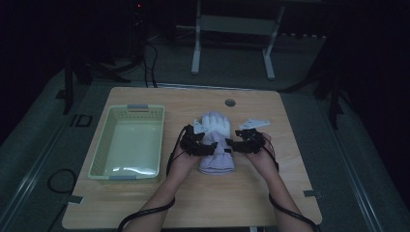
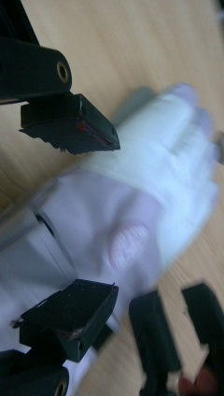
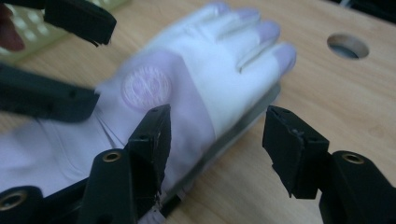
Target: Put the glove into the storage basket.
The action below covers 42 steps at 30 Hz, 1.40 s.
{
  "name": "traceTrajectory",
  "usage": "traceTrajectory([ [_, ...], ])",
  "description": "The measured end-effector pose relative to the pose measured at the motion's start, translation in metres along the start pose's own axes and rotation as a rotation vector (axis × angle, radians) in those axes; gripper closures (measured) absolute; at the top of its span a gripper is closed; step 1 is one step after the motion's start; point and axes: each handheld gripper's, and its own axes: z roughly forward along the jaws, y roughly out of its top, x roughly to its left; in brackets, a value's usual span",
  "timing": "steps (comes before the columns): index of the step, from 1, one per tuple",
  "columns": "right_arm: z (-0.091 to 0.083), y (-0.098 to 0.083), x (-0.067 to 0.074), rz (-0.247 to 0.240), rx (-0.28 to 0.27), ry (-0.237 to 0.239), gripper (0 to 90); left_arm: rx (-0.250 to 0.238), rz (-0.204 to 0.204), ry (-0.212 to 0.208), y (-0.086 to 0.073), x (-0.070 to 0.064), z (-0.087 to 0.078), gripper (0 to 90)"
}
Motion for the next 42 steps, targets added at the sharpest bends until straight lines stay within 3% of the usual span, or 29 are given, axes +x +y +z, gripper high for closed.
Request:
traceTrajectory([
  [1, 0.005, -0.005, 0.001, -0.001, 0.021, 0.006, 39.4, 0.019, -0.008, 0.02, -0.006, 0.003, 0.004, 29.6],
  [4, 0.011, -0.01, 0.002, -0.019, 0.053, -0.002, 38.3, 0.045, -0.023, 0.019, -0.012, 0.006, 0.009, 30.1],
  [5, 0.016, -0.014, 0.002, -0.018, 0.066, -0.002, 37.5, 0.052, -0.05, 0.012, -0.018, 0.008, 0.013, 29.9],
  [10, 0.026, -0.016, 0.003, -0.018, 0.106, -0.017, 31.8, 0.076, -0.088, 0.002, -0.021, 0.01, 0.018, 28.2],
  [11, 0.03, -0.015, 0.0, 0.022, 0.122, 0.006, 29.1, 0.084, -0.096, 0.002, -0.022, 0.011, 0.02, 27.1],
  [12, 0.03, -0.015, 0.0, 0.022, 0.122, 0.006, 29.1, 0.084, -0.096, 0.002, -0.022, 0.011, 0.02, 26.9],
  [13, 0.036, -0.014, -0.003, 0.081, 0.139, 0.042, 27.7, 0.096, -0.106, -0.006, -0.022, 0.014, 0.022, 26.7],
  [16, 0.042, -0.015, -0.006, 0.103, 0.16, 0.075, 28.5, 0.107, -0.115, -0.02, -0.023, 0.017, 0.024, 25.9],
  [17, 0.046, -0.016, -0.011, 0.143, 0.178, 0.125, 32.9, 0.109, -0.123, -0.03, -0.023, 0.018, 0.025, 25.4],
  [19, 0.047, -0.017, -0.013, 0.152, 0.182, 0.15, 36.4, 0.11, -0.137, -0.04, -0.024, 0.021, 0.028, 24.4],
  [21, 0.049, -0.018, -0.019, 0.187, 0.196, 0.231, 49.4, 0.122, -0.149, -0.047, -0.025, 0.025, 0.031, 17.0],
  [24, 0.049, -0.017, -0.018, 0.177, 0.194, 0.242, 51.9, 0.128, -0.157, -0.061, -0.025, 0.027, 0.033, 17.0],
  [25, 0.049, -0.016, -0.017, 0.17, 0.202, 0.251, 58.3, 0.15, -0.188, -0.106, -0.024, 0.033, 0.035, 17.0],
  [26, 0.049, -0.016, -0.016, 0.171, 0.201, 0.254, 61.1, 0.161, -0.185, -0.107, -0.022, 0.033, 0.036, 17.1],
  [28, 0.048, -0.017, -0.013, 0.152, 0.193, 0.24, 64.3, 0.187, -0.182, -0.144, -0.019, 0.034, 0.037, 20.9],
  [29, 0.048, -0.017, -0.013, 0.152, 0.193, 0.24, 64.3, 0.187, -0.182, -0.144, -0.019, 0.034, 0.037, 29.1],
  [30, 0.047, -0.017, -0.012, 0.143, 0.188, 0.225, 67.8, 0.197, -0.199, -0.231, -0.017, 0.037, 0.037, 40.4],
  [32, 0.046, -0.016, -0.009, 0.128, 0.181, 0.207, 71.5, 0.204, -0.192, -0.257, -0.015, 0.037, 0.037, 49.2],
  [34, 0.045, -0.015, -0.004, 0.091, 0.177, 0.171, 74.6, 0.214, -0.201, -0.265, -0.013, 0.036, 0.036, 55.7],
  [38, 0.041, -0.013, 0.011, 0.018, 0.165, 0.073, 79.0, 0.198, -0.176, -0.261, -0.012, 0.034, 0.033, 66.9],
  [42, 0.036, -0.018, 0.023, -0.054, 0.112, -0.001, 80.3, 0.163, -0.226, -0.29, -0.017, 0.037, 0.031, 72.3],
])
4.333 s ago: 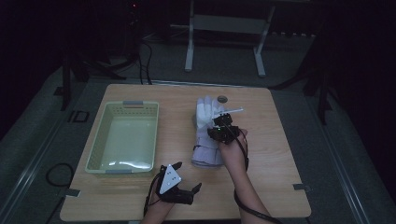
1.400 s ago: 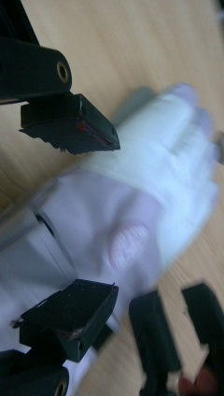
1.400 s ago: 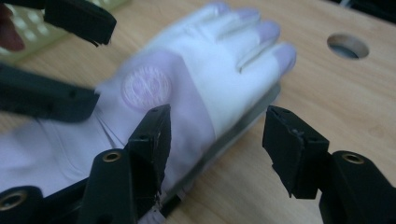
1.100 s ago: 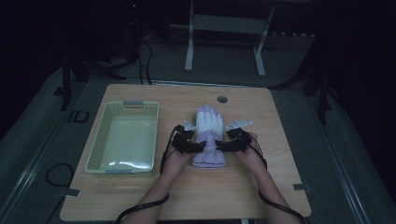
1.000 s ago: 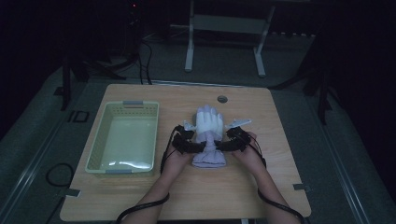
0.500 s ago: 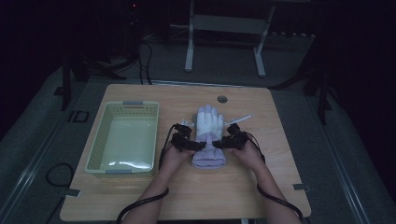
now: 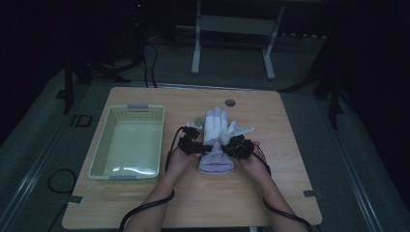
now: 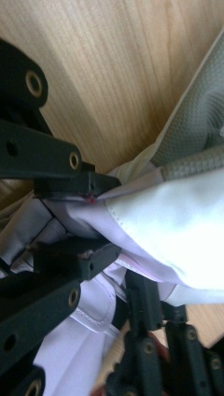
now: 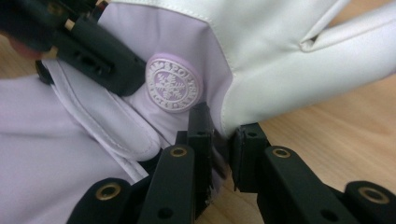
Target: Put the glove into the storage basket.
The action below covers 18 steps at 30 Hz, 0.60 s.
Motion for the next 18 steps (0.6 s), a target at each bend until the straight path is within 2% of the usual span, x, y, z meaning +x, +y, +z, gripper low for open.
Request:
traceTrajectory([
  [3, -0.003, 0.0, 0.006, -0.028, -0.008, -0.036, 81.1, -0.011, 0.002, -0.019, -0.001, 0.0, -0.002, 73.9],
  [5, -0.005, 0.001, 0.006, -0.029, -0.013, -0.038, 81.4, -0.013, 0.005, -0.028, -0.001, 0.0, -0.004, 74.9],
  [7, -0.009, 0.0, 0.005, -0.023, -0.034, -0.019, 81.6, -0.012, 0.017, -0.042, 0.0, -0.001, -0.008, 75.1],
  [9, -0.013, -0.001, 0.005, -0.034, -0.053, 0.0, 81.6, -0.003, 0.046, -0.053, 0.0, -0.005, -0.011, 76.0],
  [12, -0.018, -0.003, 0.005, -0.05, -0.069, 0.013, 81.6, 0.008, 0.056, -0.076, 0.001, -0.005, -0.016, 76.6],
  [13, -0.022, -0.003, 0.005, -0.049, -0.073, 0.028, 81.6, 0.014, 0.068, -0.1, 0.002, -0.006, -0.021, 76.6],
  [14, -0.028, -0.003, 0.008, -0.072, -0.091, 0.033, 81.6, 0.016, 0.077, -0.111, 0.002, -0.007, -0.024, 76.9],
  [16, -0.035, -0.002, 0.011, -0.08, -0.102, 0.041, 81.7, 0.027, 0.095, -0.121, 0.003, -0.009, -0.03, 76.9],
  [18, -0.04, -0.001, 0.013, -0.086, -0.106, 0.058, 81.7, 0.035, 0.117, -0.11, 0.004, -0.013, -0.034, 77.0],
])
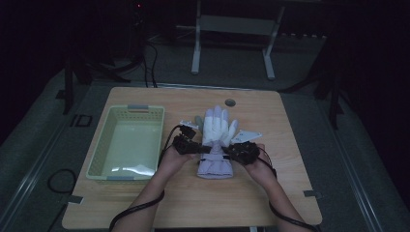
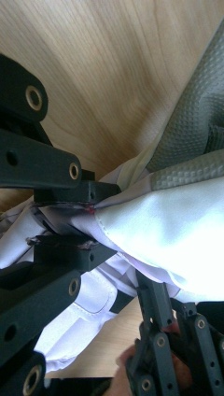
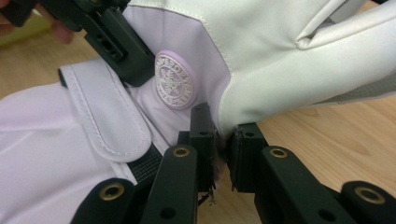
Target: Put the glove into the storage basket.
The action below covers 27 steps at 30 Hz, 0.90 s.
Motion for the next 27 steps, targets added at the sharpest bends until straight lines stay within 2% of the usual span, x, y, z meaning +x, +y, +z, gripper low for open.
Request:
traceTrajectory([
  [3, -0.005, 0.002, 0.002, -0.018, -0.011, 0.001, 81.7, 0.006, 0.002, 0.016, 0.003, -0.007, -0.005, 77.0],
  [7, -0.012, 0.006, 0.0, 0.019, -0.023, 0.018, 81.8, -0.005, 0.008, 0.029, 0.008, -0.017, -0.011, 77.1],
  [11, -0.024, 0.014, 0.001, 0.014, -0.037, -0.01, 81.8, -0.014, 0.032, 0.04, 0.019, -0.027, -0.018, 77.1],
  [19, -0.049, 0.034, 0.001, 0.023, -0.089, -0.02, 81.8, -0.026, 0.083, 0.054, 0.039, -0.044, -0.043, 77.1],
  [27, -0.059, 0.056, 0.009, 0.015, -0.123, -0.023, 81.7, -0.015, 0.107, 0.075, 0.051, -0.052, -0.07, 77.0],
])
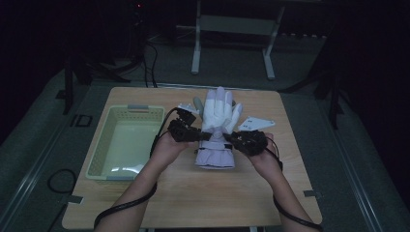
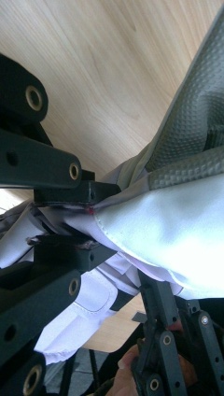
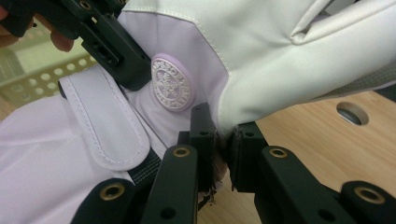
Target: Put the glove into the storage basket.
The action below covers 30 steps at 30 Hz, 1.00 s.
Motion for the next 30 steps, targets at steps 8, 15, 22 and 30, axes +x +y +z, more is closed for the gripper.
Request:
traceTrajectory([
  [8, 0.007, 0.019, 0.012, -0.017, -0.007, 0.015, 81.7, 0.019, -0.007, 0.023, 0.0, 0.006, -0.025, 77.0],
  [15, 0.018, 0.036, 0.025, -0.017, -0.013, 0.04, 81.7, 0.041, -0.003, 0.045, -0.002, 0.015, -0.049, 76.9],
  [22, 0.038, 0.054, 0.046, -0.017, -0.018, 0.064, 81.7, 0.049, -0.01, 0.081, -0.016, 0.026, -0.078, 76.9],
  [30, 0.067, 0.075, 0.078, -0.015, -0.023, 0.103, 81.6, 0.066, -0.037, 0.115, -0.038, 0.048, -0.118, 76.8],
])
